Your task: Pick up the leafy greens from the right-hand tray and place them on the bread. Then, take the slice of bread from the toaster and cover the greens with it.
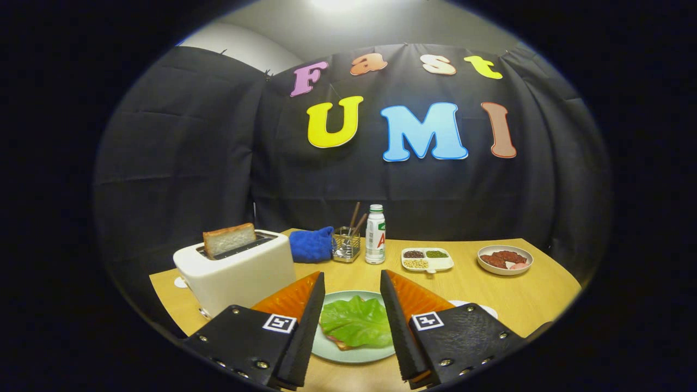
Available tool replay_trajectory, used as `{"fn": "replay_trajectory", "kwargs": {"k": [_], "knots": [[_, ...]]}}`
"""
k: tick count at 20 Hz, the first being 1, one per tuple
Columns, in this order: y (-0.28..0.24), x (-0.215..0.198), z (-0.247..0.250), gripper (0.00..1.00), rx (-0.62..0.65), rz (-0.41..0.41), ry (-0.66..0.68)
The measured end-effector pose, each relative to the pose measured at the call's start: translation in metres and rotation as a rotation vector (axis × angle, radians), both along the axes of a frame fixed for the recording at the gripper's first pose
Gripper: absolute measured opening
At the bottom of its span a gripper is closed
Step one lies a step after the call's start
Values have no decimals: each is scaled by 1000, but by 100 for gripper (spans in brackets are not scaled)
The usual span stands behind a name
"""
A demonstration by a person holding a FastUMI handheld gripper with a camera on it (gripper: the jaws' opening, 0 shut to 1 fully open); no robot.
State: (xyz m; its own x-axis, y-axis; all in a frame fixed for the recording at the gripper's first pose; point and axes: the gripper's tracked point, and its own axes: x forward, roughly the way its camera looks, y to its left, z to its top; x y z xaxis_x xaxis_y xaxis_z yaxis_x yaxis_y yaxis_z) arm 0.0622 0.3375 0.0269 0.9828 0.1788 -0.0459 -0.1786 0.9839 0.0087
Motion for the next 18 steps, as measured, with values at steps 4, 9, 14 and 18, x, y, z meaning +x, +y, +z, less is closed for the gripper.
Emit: {"fn": "replay_trajectory", "kwargs": {"k": [4, 9, 14, 18], "knots": [[37, -5, 12, 63, -6, 47, -7], [96, -9, 25, 63, -3, 71, -9], [160, 2, 7, 63, 25, 115, 57], [193, 13, 6, 63, 17, 124, 71]]}}
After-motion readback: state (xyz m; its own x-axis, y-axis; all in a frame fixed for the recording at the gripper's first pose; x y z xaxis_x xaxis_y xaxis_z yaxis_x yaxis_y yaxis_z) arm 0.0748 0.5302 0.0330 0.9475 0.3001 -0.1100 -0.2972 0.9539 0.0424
